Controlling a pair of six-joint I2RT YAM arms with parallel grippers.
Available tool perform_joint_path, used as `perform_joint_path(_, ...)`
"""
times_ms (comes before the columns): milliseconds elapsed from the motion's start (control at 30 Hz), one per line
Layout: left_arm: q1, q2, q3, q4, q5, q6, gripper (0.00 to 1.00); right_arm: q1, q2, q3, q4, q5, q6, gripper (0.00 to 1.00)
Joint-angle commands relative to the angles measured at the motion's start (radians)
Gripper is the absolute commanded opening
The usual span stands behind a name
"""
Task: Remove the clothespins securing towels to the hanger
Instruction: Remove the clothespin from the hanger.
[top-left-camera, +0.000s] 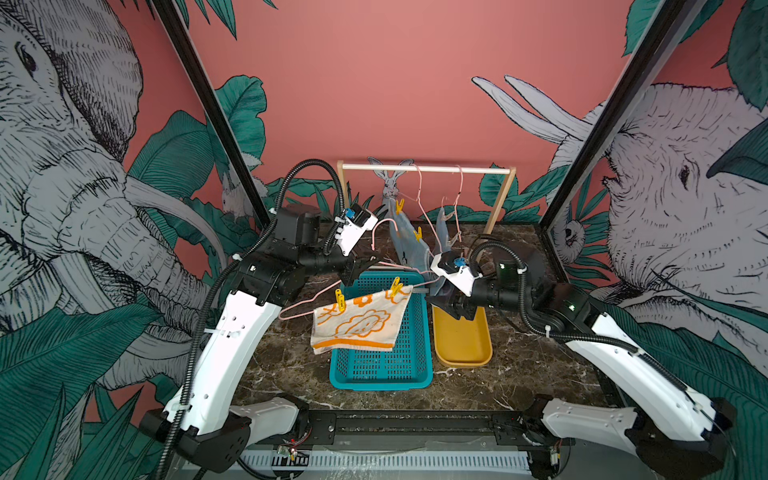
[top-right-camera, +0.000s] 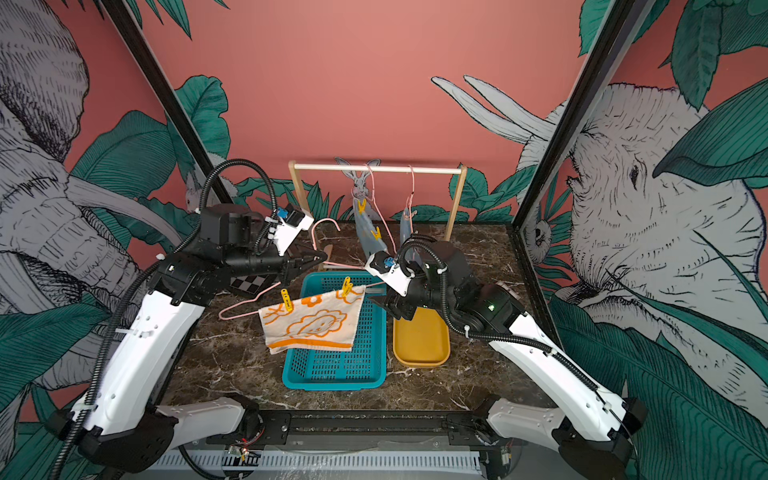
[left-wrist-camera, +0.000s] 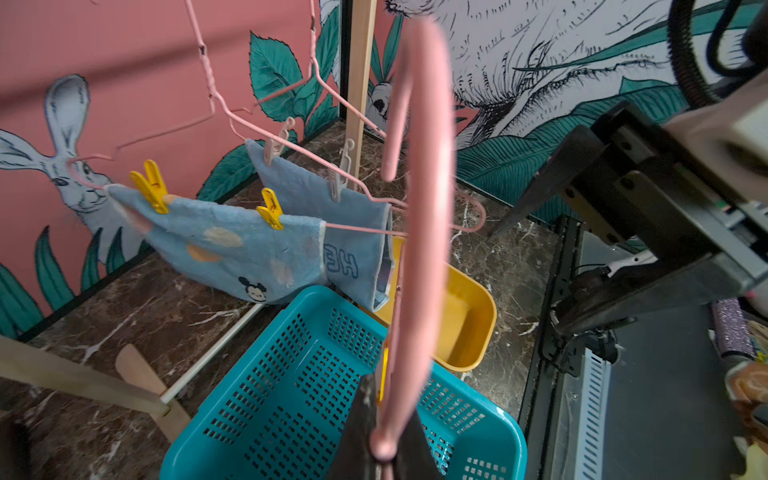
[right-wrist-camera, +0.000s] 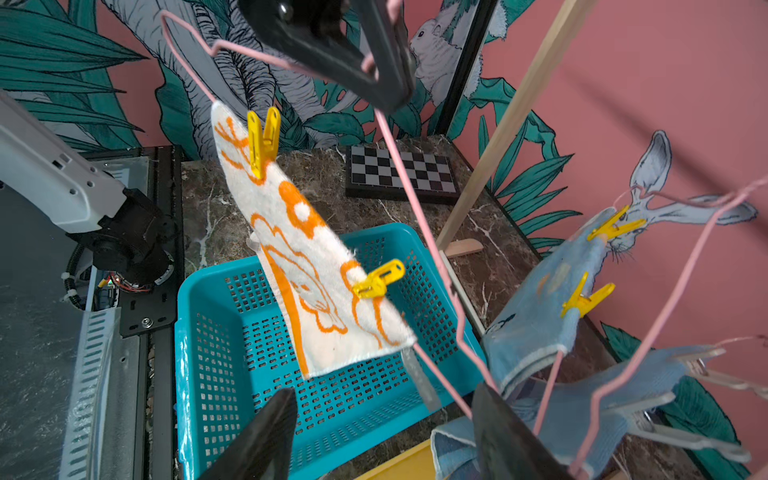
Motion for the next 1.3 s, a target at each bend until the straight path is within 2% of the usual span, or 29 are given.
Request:
perform_joint_path(0,0.005,-0.004,-0.027,0.043,0.111,0.022,0.0,0.016,0.037,0.047,-0.04,-0.006,-0.062,0.65)
perform_joint_path(400,0.006,0.0,-0.093,0.087,0.179,0.005,0.0,0.032,0.106,0.049,-0.095,-0.059,-0.1,0.61)
perform_joint_path(733,0.006,0.012,-0.099,0.09,0.226,0.0,0.0,0.033,0.152,0.054,-0.138,-0.029,-0.145,0.56)
perform_joint_path(1267,0.004,0.025,-0.104,0.087,0.263,0.006,0.0,0.032,0.215,0.103,-0.156,-0.023,-0.181,0.54)
